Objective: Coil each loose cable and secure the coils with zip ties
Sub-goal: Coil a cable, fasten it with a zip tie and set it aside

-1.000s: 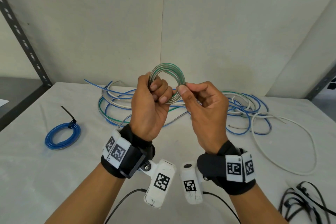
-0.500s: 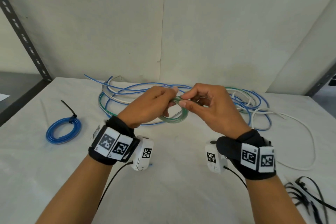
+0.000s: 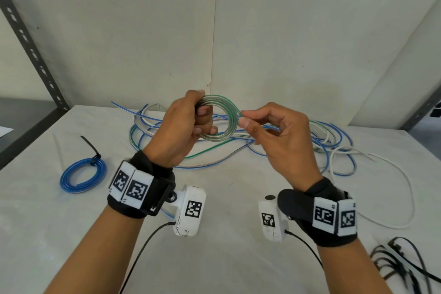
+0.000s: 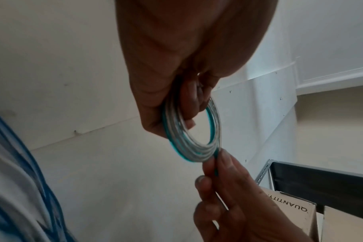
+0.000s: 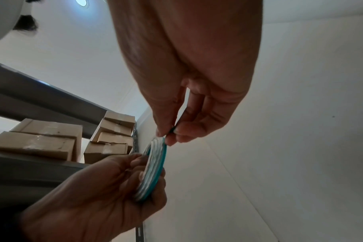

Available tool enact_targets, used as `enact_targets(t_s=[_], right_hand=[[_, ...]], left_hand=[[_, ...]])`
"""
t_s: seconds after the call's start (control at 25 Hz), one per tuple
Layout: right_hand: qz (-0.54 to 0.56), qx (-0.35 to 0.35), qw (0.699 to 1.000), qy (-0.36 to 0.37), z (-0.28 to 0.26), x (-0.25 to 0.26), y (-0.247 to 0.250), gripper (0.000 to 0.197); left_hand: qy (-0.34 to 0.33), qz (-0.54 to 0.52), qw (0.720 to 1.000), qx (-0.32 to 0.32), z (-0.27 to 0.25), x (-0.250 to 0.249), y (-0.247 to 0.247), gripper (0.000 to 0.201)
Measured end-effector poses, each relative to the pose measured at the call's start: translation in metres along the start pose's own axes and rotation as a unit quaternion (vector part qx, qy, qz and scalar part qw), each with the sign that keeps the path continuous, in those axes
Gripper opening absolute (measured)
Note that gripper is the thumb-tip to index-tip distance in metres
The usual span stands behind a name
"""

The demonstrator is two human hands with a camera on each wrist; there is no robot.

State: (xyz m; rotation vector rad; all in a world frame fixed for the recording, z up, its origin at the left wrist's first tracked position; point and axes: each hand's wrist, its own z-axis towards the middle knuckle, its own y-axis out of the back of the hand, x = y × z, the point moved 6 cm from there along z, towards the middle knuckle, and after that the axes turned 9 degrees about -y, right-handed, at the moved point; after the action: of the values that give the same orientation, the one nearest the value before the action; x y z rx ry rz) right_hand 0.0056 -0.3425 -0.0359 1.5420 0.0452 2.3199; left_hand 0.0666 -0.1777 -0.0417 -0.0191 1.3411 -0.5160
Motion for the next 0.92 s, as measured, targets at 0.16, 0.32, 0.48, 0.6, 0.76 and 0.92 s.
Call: enact_targets(t_s=[0.16,0.32,0.48,0.6,0.76,0.92], right_hand=[[0.030,-0.033,0.999,0.005,-0.002,-0.003,-0.004,0.012],[0.078,-0.031,0.996,-0.016,-0.002,-0.010,-0.009,0.010],[0.160,-0.004,0.985,-0.059,-0.003,-0.017,-0.020,0.012],[0.206,0.002,0.976,-0.071,-0.006,-0.018,-0.029,0.022],[0.237,-0.028,0.969,-0.070,-0.008,-0.020,-0.030,0.025],[0.237,-0.066,0.967,-0.060,-0.009,-0.021,-0.027,0.029]], left_hand=[[0.015,-0.055,0.998,-0.004,0.000,0.003,-0.003,0.045],[0.018,-0.052,0.998,-0.015,0.001,0.003,-0.002,0.044],[0.012,-0.073,0.997,-0.038,0.002,0.005,0.002,0.041],[0.004,-0.115,0.992,-0.048,0.001,0.008,-0.001,0.040],[-0.005,-0.172,0.982,-0.075,-0.002,0.014,-0.009,0.042],[-0.004,-0.233,0.966,-0.114,-0.007,0.025,-0.020,0.046]])
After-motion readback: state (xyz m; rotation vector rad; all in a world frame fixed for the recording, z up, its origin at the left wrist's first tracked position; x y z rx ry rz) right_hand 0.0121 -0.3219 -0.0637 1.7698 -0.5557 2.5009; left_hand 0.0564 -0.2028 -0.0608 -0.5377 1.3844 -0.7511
